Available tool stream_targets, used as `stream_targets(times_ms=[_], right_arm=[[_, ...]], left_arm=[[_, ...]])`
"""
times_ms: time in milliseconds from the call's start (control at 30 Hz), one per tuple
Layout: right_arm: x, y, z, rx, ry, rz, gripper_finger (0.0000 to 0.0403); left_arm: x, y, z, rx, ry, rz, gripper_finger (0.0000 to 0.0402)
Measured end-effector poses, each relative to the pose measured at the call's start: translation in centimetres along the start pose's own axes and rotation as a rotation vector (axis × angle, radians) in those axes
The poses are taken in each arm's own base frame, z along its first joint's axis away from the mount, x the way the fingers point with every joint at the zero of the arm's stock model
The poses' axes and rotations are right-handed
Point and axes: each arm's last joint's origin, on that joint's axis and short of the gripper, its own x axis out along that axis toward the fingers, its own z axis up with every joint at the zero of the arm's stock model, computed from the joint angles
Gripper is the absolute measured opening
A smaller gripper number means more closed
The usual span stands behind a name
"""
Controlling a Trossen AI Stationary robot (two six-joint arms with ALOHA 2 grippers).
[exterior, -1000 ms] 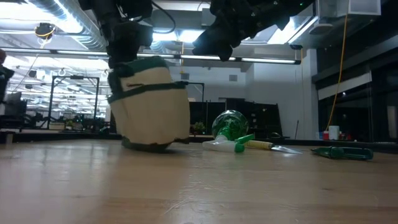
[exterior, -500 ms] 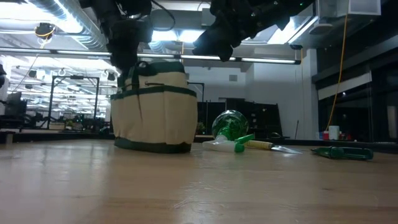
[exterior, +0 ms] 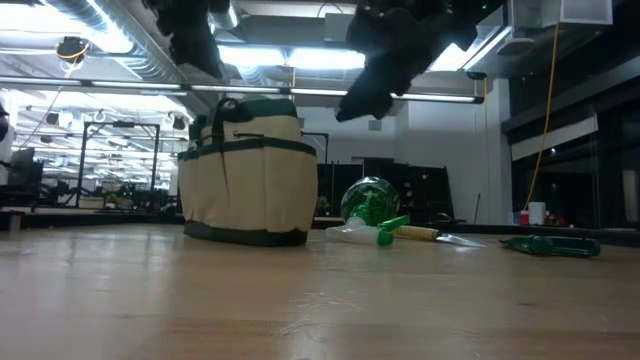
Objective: Pick & Place Garden tools in Gardening bag
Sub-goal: Adjust the gardening bag
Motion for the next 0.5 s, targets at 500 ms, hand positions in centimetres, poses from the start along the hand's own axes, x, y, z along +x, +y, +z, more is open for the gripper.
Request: stream_targets(times_ms=[500], right_arm=[[0.5, 0.3, -1.2, 0.027, 0.060, 0.009, 0.0179]], left_arm=[[5.2, -6.4, -0.7, 0.444, 0.155, -0.053, 0.0155]])
